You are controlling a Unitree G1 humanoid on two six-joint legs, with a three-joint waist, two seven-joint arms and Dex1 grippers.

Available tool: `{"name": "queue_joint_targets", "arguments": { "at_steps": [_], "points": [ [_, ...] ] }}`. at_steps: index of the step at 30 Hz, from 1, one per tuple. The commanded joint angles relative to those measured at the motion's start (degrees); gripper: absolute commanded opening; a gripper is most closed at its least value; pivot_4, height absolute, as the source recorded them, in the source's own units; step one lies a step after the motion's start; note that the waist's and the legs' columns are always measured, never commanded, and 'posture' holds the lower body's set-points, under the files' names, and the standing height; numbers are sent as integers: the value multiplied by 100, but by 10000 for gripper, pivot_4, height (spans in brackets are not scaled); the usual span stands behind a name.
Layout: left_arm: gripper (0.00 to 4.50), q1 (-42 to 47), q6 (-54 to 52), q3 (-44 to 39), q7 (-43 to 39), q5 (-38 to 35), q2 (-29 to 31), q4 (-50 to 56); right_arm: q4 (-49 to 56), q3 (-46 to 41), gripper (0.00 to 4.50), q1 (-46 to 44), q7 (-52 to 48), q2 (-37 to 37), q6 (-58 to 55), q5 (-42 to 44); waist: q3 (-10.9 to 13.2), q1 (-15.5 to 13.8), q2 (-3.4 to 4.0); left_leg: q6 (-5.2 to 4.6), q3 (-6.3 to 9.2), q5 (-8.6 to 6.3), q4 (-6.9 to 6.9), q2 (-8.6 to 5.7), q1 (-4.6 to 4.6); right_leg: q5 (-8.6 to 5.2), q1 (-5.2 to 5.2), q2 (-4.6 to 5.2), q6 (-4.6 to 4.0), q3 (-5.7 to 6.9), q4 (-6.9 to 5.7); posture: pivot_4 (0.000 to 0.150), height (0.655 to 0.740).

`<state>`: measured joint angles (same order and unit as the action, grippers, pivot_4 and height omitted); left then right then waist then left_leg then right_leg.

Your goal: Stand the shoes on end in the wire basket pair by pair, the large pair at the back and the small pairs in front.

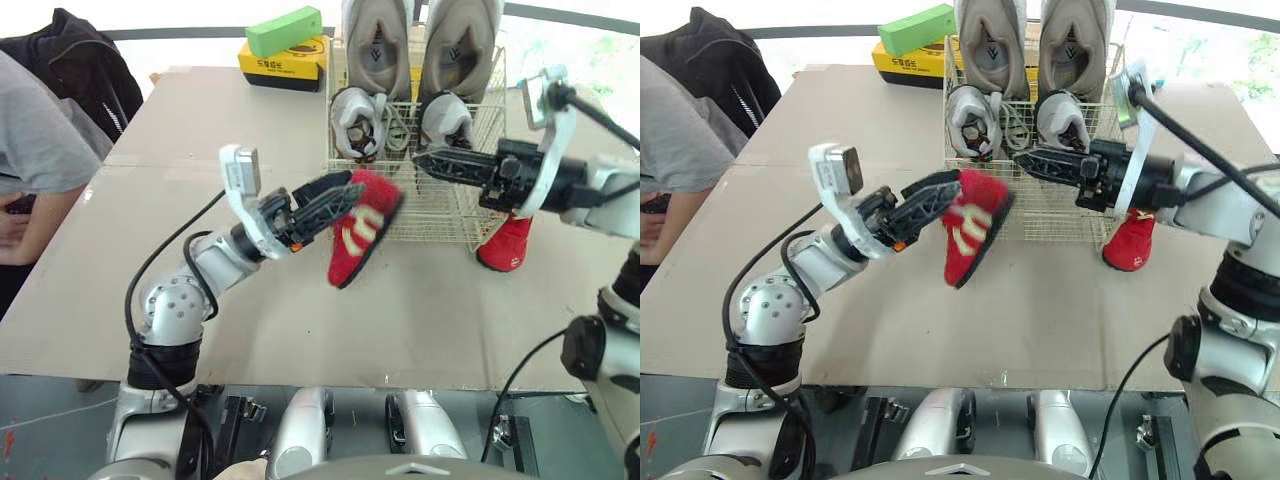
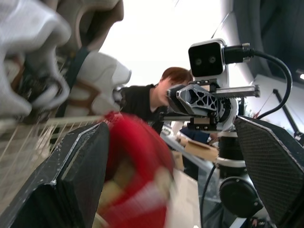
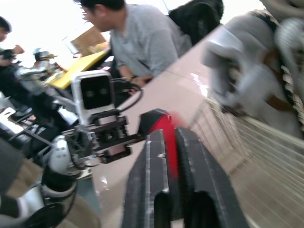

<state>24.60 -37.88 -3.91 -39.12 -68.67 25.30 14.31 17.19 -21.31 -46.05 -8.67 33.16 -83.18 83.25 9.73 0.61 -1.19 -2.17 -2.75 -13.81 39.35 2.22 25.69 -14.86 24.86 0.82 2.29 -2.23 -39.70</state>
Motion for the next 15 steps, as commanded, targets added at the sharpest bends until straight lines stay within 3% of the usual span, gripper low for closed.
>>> {"name": "queue_joint_targets", "arguments": {
  "at_steps": [1, 6, 7, 11, 15],
  "points": [
    [45000, 212, 2, -60, 27, 59, -190, 48, 478, 78, 18298, 61, -2, 316, 357, 114, -1, 11, -1, 0, 0, 0, 0, 0, 0, 0, 0, 0, 0, -1, 1, 1500, 7400],
    [45000, 262, 25, -36, -274, 424, -246, -112, 1189, 248, 42449, 897, 116, 671, 657, 207, -3, 21, -3, 0, 4, 0, -6, 3, -8, 0, -4, -10, -1, -4, 0, 1500, 7400],
    [45000, 266, -18, -65, -381, 423, -197, -112, 1343, 303, 44482, 1064, 42, 797, 697, 173, -2, 20, -1, 0, 3, 0, -5, 4, -8, -1, -4, -11, 0, -5, 0, 1500, 7400],
    [45000, 180, -159, 187, -1512, 806, 506, 26, 2011, 371, 44482, 1696, -600, 1274, 907, 242, -2, 33, -3, 0, 0, 0, -5, 4, -7, -1, -2, -11, 1, -9, 1, 1500, 7400],
    [45000, 353, 375, 912, -2730, 1851, 1078, -10, 2469, 720, 44482, 2234, -1479, 1938, 1305, -714, -2, 20, 1, -1, 0, 0, -8, 4, -14, -3, -6, -14, 0, -9, 5, 1500, 7400]
  ]
}}
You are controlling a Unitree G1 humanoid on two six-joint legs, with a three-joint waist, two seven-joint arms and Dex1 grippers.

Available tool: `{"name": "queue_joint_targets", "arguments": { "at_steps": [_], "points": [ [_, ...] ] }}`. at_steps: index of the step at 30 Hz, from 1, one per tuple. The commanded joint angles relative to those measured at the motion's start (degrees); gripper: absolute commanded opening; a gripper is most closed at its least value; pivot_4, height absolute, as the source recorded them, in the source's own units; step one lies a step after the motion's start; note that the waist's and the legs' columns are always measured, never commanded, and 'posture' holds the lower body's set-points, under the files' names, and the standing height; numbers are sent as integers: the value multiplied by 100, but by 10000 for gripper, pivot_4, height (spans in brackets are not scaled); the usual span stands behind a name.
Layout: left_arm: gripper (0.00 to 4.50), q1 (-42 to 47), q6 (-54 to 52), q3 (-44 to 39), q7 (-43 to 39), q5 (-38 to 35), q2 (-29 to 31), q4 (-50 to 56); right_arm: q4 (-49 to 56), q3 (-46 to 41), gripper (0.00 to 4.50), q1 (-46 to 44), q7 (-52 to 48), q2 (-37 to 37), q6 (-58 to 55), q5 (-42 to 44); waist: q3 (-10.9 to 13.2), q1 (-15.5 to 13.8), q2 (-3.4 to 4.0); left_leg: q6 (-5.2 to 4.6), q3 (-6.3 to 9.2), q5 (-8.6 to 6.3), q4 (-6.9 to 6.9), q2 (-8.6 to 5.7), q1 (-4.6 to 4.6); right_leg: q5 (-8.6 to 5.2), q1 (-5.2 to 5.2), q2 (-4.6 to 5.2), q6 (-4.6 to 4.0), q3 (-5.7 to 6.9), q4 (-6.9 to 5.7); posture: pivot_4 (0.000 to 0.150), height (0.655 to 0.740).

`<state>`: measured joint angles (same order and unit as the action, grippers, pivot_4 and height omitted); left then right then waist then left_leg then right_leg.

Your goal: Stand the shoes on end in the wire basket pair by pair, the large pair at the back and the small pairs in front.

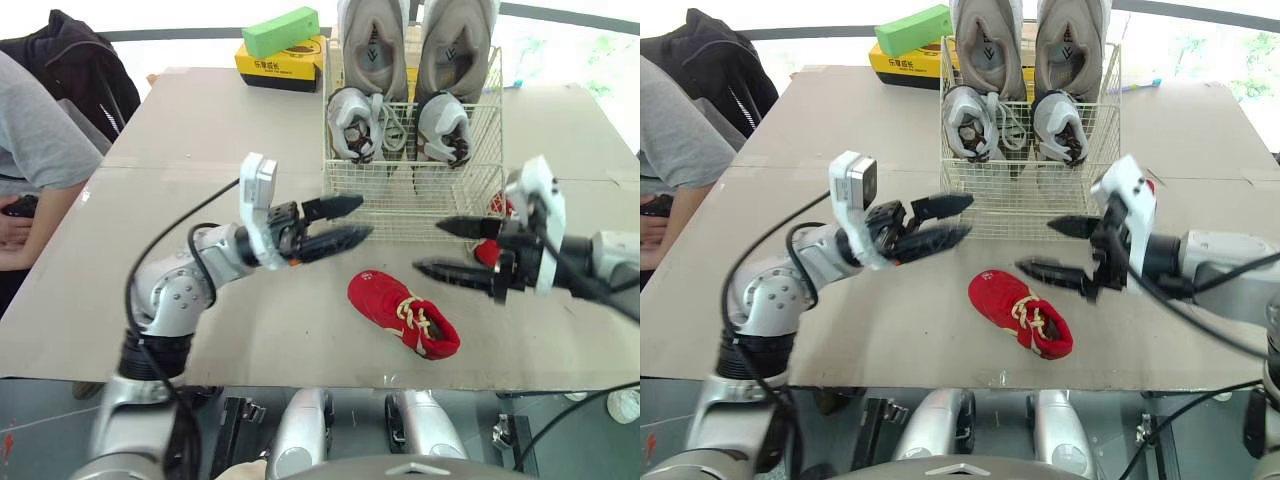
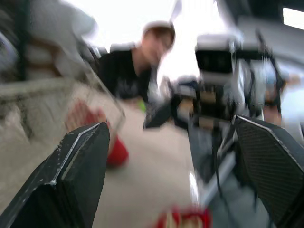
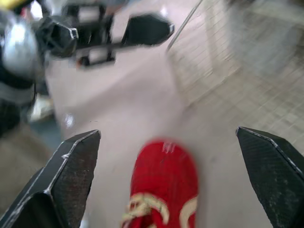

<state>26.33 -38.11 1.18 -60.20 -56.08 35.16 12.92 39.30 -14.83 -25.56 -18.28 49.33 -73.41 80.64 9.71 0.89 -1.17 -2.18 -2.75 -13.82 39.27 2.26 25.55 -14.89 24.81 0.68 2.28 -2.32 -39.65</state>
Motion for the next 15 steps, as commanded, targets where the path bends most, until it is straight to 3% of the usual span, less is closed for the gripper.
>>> {"name": "queue_joint_targets", "arguments": {
  "at_steps": [1, 3, 8, 15],
  "points": [
    [45000, 297, 376, 530, -712, 748, 133, 109, 330, 143, 44482, 327, -708, 470, 451, -697, 0, -30, 0, 0, 0, 0, 3, -1, 1, 0, -1, 2, 0, 0, 1, 1500, 7400],
    [45000, 483, 544, 846, -534, 1527, 344, 165, 413, 274, 44482, 582, -975, 682, 671, -1105, -1, -53, -3, -3, 5, 2, 5, -2, 2, 0, -13, 3, 0, 6, 21, 1500, 7400],
    [45000, 545, 866, 1097, -1803, 1802, 834, 75, 776, 613, 44482, 1127, -1536, 1029, 1321, -2020, -2, 7, 1, -6, 0, 2, -1, 0, 3, 0, -14, 2, 1, -1, 43, 1500, 7400],
    [45000, 775, 1016, 1577, -2231, 2466, 727, -200, 866, 859, 44482, 1832, -1830, 1376, 1645, -2896, -2, -84, 1, -6, 6, 2, -4, 1, 11, 0, -14, 5, 1, 10, 53, 1500, 7400]
  ]
}}
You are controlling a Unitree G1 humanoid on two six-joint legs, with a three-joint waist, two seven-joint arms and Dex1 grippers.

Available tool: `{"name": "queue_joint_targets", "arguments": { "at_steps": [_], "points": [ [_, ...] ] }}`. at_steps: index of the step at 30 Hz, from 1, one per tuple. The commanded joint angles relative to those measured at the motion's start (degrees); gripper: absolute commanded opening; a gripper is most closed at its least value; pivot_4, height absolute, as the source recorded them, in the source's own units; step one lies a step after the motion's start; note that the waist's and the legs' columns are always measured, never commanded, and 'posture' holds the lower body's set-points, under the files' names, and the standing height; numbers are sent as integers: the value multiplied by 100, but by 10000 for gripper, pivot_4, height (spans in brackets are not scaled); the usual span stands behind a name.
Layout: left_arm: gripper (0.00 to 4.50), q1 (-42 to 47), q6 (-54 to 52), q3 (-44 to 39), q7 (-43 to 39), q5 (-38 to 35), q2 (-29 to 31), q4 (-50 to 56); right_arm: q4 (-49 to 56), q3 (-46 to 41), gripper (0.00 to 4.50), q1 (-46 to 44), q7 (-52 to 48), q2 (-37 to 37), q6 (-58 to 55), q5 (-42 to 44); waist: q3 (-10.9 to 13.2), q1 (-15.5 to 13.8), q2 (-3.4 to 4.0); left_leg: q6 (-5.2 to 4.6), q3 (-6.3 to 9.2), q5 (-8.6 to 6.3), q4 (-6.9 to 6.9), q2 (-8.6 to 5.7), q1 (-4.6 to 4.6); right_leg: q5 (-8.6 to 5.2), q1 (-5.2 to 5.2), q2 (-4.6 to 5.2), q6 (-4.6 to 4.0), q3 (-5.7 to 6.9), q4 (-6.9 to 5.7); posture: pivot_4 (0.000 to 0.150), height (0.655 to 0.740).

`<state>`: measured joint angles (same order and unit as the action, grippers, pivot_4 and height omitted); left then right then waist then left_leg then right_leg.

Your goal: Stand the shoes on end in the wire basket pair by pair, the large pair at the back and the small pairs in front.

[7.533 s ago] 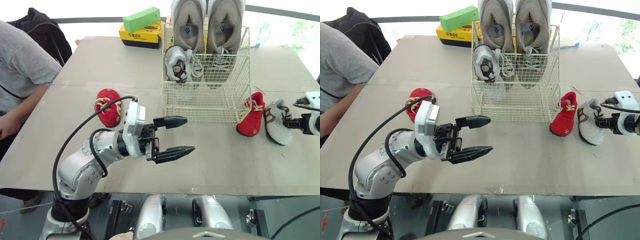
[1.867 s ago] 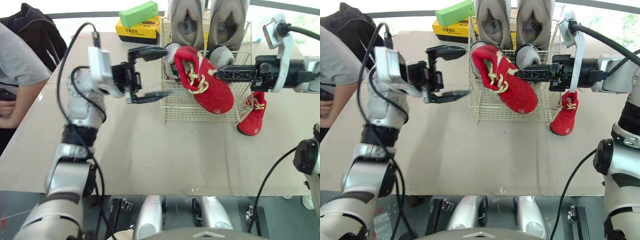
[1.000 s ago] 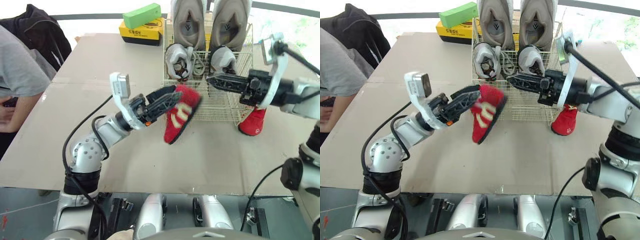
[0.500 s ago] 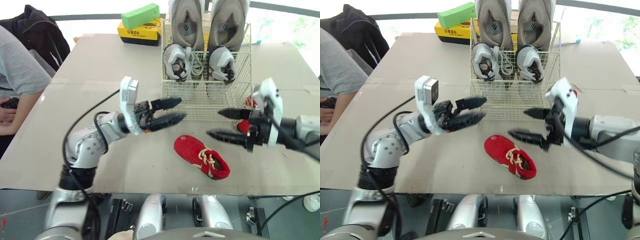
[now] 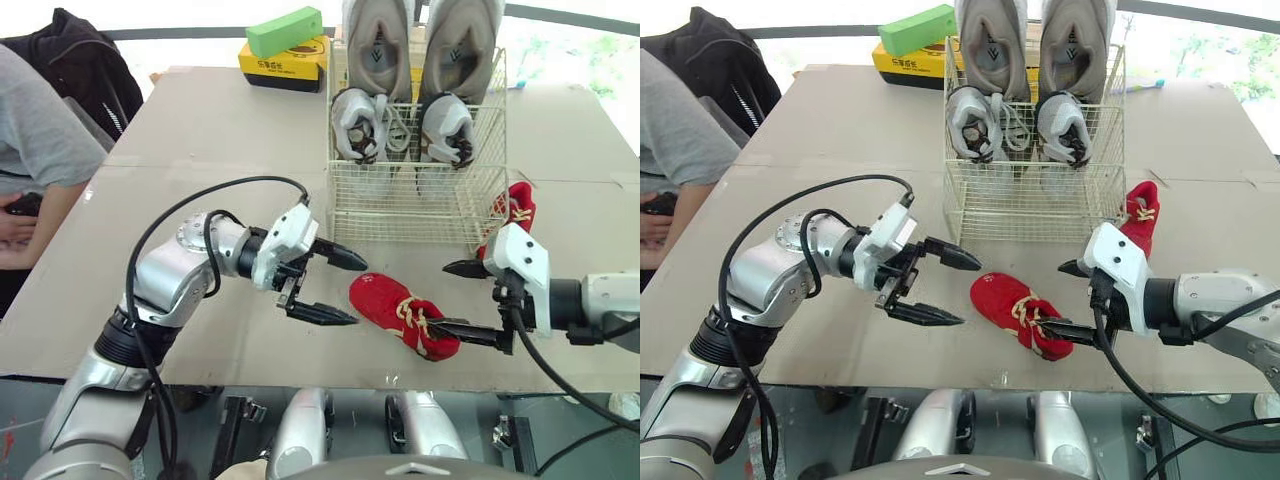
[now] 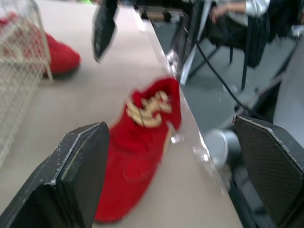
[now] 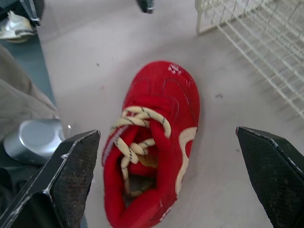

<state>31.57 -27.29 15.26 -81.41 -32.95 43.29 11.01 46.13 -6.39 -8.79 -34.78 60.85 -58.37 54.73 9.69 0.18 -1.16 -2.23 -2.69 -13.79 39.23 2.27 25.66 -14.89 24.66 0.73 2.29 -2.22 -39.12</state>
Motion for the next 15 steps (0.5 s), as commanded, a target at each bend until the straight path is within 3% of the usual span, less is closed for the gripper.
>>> {"name": "queue_joint_targets", "arguments": {
  "at_steps": [1, 7, 15],
  "points": [
    [45000, 406, -190, 284, -123, 213, -154, -83, 199, 29, 44482, 241, -204, 288, 133, -362, 0, -24, -1, -1, 0, 0, 3, -1, 0, 0, -4, 1, 1, 0, 6, 1500, 7400],
    [45000, 1470, -729, 905, -269, 686, -636, -832, 256, -95, 44482, 570, -274, 265, 249, -540, 0, -78, -2, -5, -1, 1, 12, -5, 0, 8, -12, -3, 12, -4, 15, 1500, 7400],
    [45000, 2879, -309, 1559, -1027, 1465, -1551, -2548, 368, -320, 44482, 897, -113, 46, 358, -625, 0, -89, -3, -5, 3, 1, 13, -13, 3, 8, -13, -12, 12, -1, 18, 1500, 7400]
  ]
}}
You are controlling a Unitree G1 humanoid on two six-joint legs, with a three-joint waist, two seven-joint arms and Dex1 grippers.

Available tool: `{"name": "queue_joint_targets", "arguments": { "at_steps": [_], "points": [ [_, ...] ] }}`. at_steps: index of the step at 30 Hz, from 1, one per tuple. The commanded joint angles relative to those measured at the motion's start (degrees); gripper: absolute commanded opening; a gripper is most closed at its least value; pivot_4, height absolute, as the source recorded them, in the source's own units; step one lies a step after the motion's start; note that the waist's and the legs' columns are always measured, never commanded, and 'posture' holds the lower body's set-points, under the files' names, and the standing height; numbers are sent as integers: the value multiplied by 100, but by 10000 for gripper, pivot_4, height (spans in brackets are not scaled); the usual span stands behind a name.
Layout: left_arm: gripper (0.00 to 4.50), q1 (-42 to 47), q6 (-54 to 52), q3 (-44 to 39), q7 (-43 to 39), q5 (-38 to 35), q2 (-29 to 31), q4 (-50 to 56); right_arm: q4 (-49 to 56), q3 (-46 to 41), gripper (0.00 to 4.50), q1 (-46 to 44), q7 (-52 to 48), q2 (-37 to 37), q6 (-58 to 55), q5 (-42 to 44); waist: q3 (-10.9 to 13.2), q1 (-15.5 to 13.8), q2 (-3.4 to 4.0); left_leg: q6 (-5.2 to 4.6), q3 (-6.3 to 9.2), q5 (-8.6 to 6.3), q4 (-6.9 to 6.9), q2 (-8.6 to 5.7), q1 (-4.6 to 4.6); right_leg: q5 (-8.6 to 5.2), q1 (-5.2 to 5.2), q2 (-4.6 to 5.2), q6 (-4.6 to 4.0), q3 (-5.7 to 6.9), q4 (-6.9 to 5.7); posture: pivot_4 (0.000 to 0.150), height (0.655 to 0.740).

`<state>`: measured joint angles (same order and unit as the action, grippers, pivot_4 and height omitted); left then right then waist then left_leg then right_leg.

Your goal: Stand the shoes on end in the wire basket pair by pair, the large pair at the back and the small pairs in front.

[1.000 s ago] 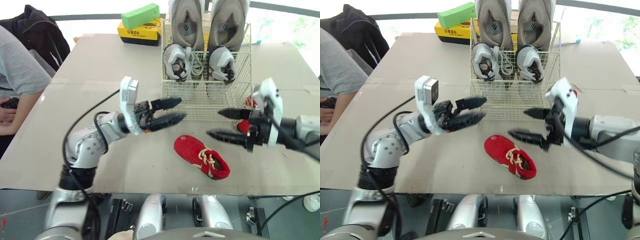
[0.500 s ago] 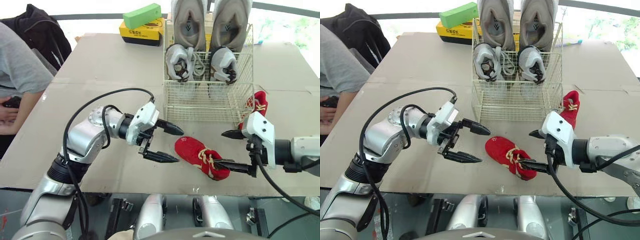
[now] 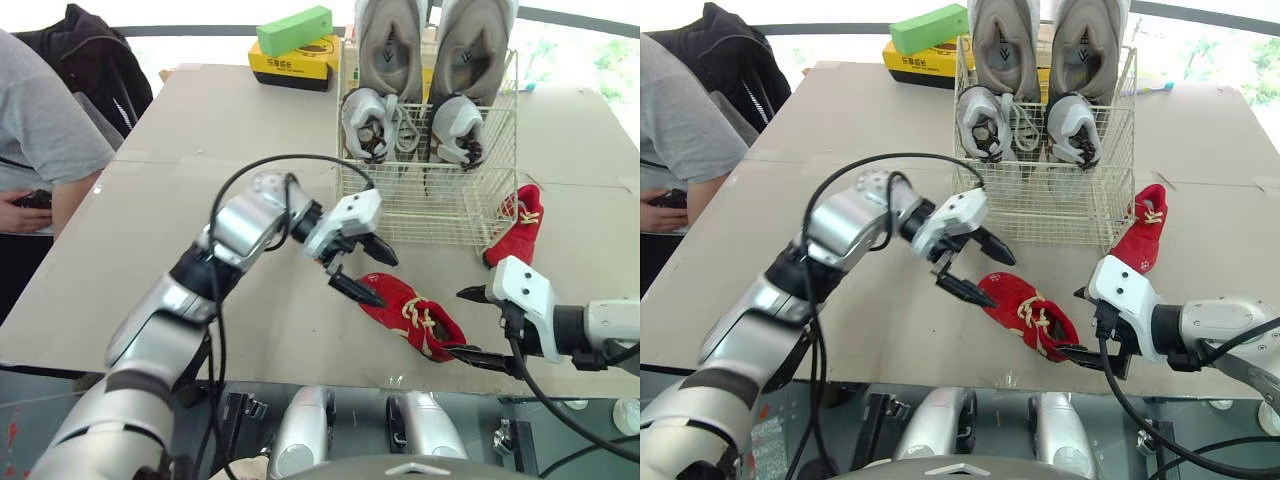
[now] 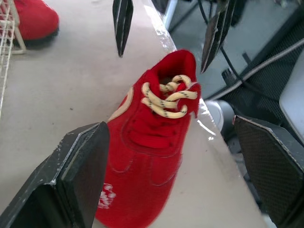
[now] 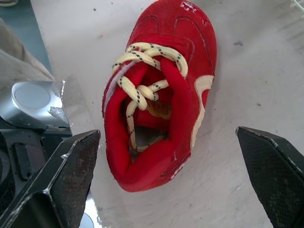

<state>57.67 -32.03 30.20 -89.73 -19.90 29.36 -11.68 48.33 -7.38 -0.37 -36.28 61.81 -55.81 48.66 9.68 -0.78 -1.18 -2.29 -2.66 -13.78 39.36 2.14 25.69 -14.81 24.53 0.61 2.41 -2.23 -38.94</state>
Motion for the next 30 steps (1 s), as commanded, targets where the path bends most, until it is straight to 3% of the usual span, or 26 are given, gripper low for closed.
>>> {"name": "queue_joint_targets", "arguments": {
  "at_steps": [1, 4, 6, 8, 11, 12, 14, 15, 19, 25, 28, 30],
  "points": [
    [45000, 470, 421, 192, -239, 380, -353, -633, 162, -265, 44482, 94, 61, -94, 117, -24, 0, 7, -1, 0, -1, 0, 1, 0, 2, 0, 0, 0, 0, -2, 2, 1500, 7400],
    [45000, 958, 1637, 766, -261, 1270, -870, -1733, 230, -407, 44482, 263, 178, -224, 142, -71, 0, -14, -1, 0, -2, 0, 1, -1, 0, 0, 0, -1, 0, -3, 1, 1500, 7400],
    [39450, 1101, 2120, 1094, -271, 1580, -1145, -2194, 293, -526, 45000, 436, 255, -309, 147, -117, -1, -45, -1, -1, 0, 0, 4, -7, 1, 0, -7, 1, 0, 7, 2, 1500, 7400],
    [32657, 1086, 2752, 1342, -274, 2053, -1239, -2546, 364, -607, 45000, 573, 325, -375, 142, -143, -1, -6, 0, -3, 0, -1, 4, -7, 0, 0, -7, 2, 0, -6, 3, 1500, 7400],
    [18023, 995, 3287, 1455, -238, 2436, -1424, -2865, 474, -703, 45000, 750, 442, -481, 145, -160, -9, -1, 3, -6, 0, -3, 4, -5, -8, 0, -11, 2, 0, -9, 1, 1500, 7400],
    [7904, 977, 3387, 1443, -250, 2498, -1463, -2924, 504, -719, 45000, 783, 475, -507, 142, -162, -9, -1, 3, -6, 5, -3, 4, -4, -20, 1, -24, 0, -1, -6, 0, 1500, 7400],
    [6465, 897, 3326, 1516, -275, 2280, -1401, -2760, 589, -754, 45000, 891, 538, -552, 137, -174, -8, 0, 2, -6, 6, -3, 5, -2, -31, 1, -36, 0, -1, -5, 0, 1500, 7400],
    [1454, 866, 3238, 1583, -277, 2129, -1314, -2616, 625, -779, 45000, 944, 565, -571, 132, -169, -8, 3, 2, -7, 3, -5, 3, 4, -64, -1, -72, 3, -2, -8, 6, 1500, 7400],
    [558, 536, 1774, 1090, -277, 820, -712, -1096, 595, -1361, 45000, 1120, 606, -873, 263, 148, -7, 82, 3, -11, 0, -7, -11, 12, -86, -2, -87, 3, -1, -13, 5, 1500, 7400],
    [558, 21, -983, -287, 22, -749, -119, 809, -189, -3394, 45000, 716, 1586, -1496, 1062, 3216, -3, 132, 4, -10, 8, -6, -11, 16, -85, -2, -90, 7, 1, -2, 2, 1500, 7400],
    [558, -290, -2120, -1491, 1036, -1532, -248, 1319, -478, -3871, 45000, 700, 1998, -1311, 1215, 3785, -3, 138, 5, -10, 6, -6, -10, 12, -91, -2, -98, 14, 2, -3, 4, 1500, 7400],
    [558, -564, -2682, -2539, 2149, -2086, -628, 1704, -621, -3878, 45000, 534, 2388, -1228, 1415, 4168, -3, 143, 4, -10, 7, -6, -11, 11, -93, -3, -98, 14, 3, -4, 2, 1500, 7400]
  ]
}}
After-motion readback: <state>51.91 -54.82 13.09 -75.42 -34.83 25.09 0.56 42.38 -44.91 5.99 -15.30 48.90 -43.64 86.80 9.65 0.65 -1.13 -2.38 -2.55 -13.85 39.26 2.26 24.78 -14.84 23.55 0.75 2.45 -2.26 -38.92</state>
